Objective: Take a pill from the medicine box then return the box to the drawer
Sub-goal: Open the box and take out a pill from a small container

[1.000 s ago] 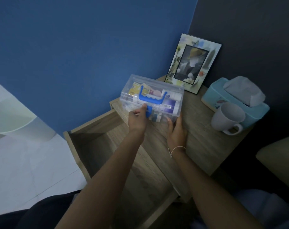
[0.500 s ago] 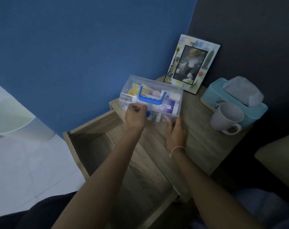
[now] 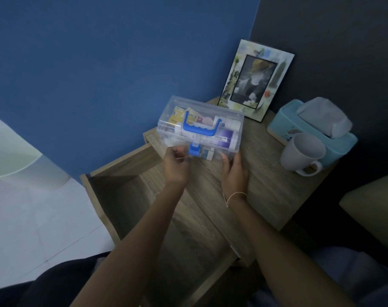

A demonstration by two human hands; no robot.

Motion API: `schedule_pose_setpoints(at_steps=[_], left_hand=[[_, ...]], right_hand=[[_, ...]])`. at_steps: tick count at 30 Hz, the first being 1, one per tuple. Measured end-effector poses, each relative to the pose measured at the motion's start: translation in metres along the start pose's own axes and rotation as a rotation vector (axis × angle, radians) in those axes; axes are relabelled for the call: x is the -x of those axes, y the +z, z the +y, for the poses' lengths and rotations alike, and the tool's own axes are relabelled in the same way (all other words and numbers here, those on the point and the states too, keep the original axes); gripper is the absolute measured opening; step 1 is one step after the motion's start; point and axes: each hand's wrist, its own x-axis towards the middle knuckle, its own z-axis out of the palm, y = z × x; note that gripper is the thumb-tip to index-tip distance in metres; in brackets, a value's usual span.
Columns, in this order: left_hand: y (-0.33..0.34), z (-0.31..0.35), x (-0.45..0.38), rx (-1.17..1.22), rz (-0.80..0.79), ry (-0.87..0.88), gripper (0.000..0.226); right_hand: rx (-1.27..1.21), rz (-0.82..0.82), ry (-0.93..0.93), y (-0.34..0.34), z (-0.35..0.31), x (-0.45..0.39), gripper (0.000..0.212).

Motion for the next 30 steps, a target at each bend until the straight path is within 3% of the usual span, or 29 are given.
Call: schedule_pose_setpoints(at_steps=[6, 10, 14, 21, 27, 30], left_hand=[[-0.007, 0.005, -0.001, -0.075, 0.188, 0.12, 0.054], [-0.022, 0.021, -0.011, -0.149, 0.109, 0.144, 0.073], [-0.035, 0.038, -0.019, -0.122, -0.015, 0.224, 0.054], [-0.04, 0.058, -0.03, -0.118, 0.07, 0.331, 0.054], [-0.041, 0.087, -0.07, -0.195, -0.174, 0.438, 0.079], [-0.038, 0.086, -0.09, -0.38, -0.265, 0.429, 0.079]], right_hand=[[0.059, 0.024, -0.006, 0.002, -0.006, 0.001, 0.071], [0.011, 0.033, -0.015, -0.002, -0.009, 0.004, 0.064], [-0.01, 0.017, -0.02, -0.011, -0.011, 0.007, 0.06], [-0.1, 0.094, -0.099, -0.029, -0.037, -0.009, 0.055], [-0.261, 0.131, -0.117, -0.037, -0.071, -0.055, 0.05], [-0.331, 0.132, -0.137, -0.031, -0.076, -0.073, 0.052]])
